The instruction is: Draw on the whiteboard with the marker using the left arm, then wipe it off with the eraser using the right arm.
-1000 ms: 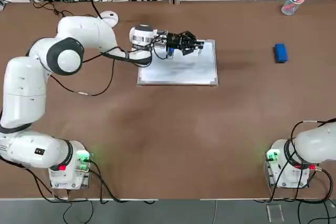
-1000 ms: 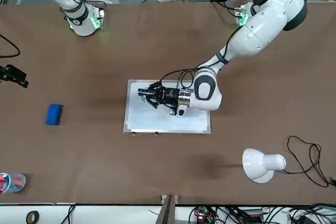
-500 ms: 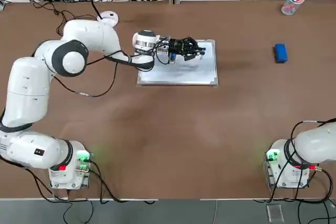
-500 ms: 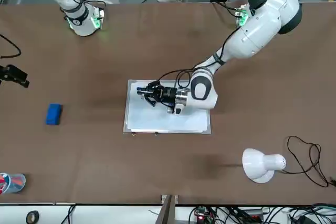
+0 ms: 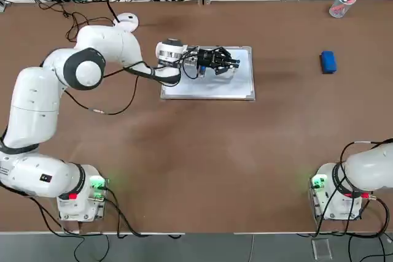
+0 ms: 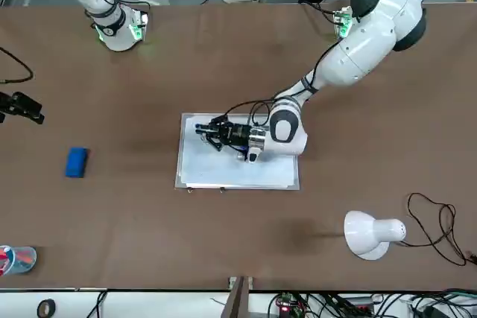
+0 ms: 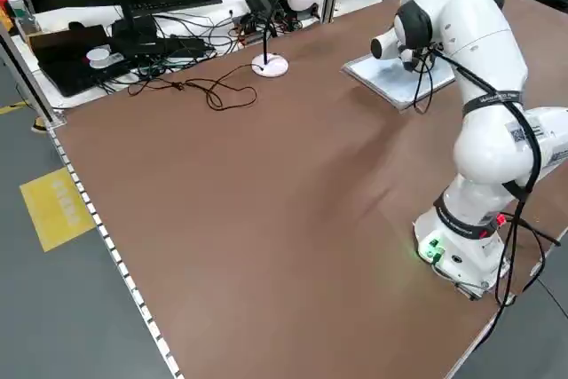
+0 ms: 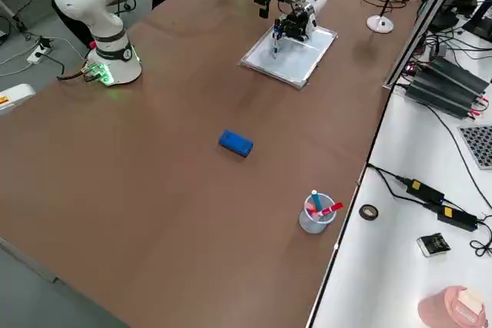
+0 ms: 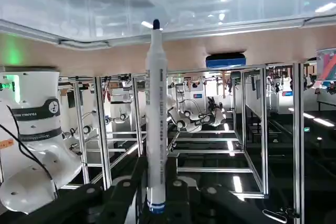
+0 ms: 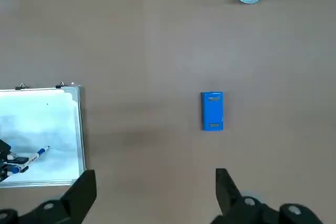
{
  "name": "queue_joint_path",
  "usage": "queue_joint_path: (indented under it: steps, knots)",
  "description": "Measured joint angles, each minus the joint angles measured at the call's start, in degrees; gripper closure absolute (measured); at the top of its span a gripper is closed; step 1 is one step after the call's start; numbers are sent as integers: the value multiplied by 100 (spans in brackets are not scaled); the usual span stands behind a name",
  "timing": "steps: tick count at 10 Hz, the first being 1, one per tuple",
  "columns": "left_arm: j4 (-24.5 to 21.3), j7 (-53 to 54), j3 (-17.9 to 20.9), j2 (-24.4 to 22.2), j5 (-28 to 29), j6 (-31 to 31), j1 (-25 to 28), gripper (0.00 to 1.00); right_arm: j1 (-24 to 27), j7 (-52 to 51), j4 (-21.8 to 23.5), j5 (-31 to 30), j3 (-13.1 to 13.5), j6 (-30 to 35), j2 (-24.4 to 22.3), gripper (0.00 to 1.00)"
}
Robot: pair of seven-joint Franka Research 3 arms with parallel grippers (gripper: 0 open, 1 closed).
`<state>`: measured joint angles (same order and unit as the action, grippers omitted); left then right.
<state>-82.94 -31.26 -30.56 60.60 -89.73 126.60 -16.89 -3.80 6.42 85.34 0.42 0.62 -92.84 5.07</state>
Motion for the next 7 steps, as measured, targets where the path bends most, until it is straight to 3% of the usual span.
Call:
queue_joint_path:
  steps: [7]
  knots:
    - [31, 188, 101, 46, -9, -78, 2, 82, -1, 0, 0, 0, 1, -4, 0, 0]
